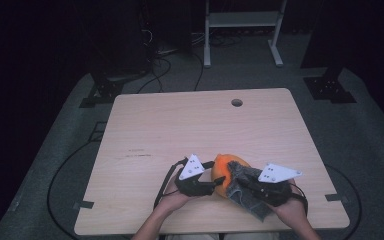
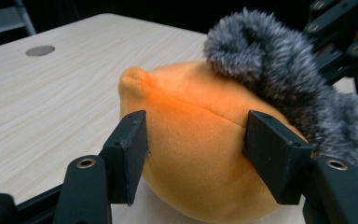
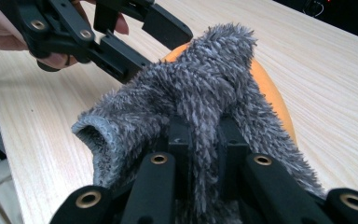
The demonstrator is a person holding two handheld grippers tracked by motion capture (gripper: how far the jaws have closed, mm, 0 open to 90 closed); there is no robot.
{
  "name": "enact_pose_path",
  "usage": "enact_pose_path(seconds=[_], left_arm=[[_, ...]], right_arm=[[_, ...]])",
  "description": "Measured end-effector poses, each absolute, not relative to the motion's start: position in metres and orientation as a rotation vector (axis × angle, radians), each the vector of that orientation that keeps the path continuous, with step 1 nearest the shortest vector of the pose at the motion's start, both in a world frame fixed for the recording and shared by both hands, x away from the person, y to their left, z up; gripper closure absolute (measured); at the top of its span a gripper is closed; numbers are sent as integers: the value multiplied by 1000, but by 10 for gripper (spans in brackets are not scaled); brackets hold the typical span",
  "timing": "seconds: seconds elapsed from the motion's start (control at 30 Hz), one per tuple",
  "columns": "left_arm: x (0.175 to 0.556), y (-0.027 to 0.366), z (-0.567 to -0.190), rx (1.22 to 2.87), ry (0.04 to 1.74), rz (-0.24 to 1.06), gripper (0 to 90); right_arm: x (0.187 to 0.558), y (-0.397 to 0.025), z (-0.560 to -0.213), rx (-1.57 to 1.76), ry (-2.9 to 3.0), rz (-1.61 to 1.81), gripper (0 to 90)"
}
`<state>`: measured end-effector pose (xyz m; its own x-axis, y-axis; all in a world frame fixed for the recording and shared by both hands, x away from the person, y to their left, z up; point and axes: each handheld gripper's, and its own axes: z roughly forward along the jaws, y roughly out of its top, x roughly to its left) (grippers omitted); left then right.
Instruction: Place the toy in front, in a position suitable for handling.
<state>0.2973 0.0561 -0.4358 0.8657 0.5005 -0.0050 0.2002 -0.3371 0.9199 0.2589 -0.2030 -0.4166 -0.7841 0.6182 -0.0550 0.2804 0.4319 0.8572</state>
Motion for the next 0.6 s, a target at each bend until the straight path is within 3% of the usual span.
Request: enact_pose_path(seconds=[0.37,0.6], left_arm=[[298,60,-432,1898,527,318,366],[300,58,-437,1912,559,332,417]], right_arm=[[272,-237,-428,911,2318,1172,784],[256,-215,-411,769,2322,1187,783]])
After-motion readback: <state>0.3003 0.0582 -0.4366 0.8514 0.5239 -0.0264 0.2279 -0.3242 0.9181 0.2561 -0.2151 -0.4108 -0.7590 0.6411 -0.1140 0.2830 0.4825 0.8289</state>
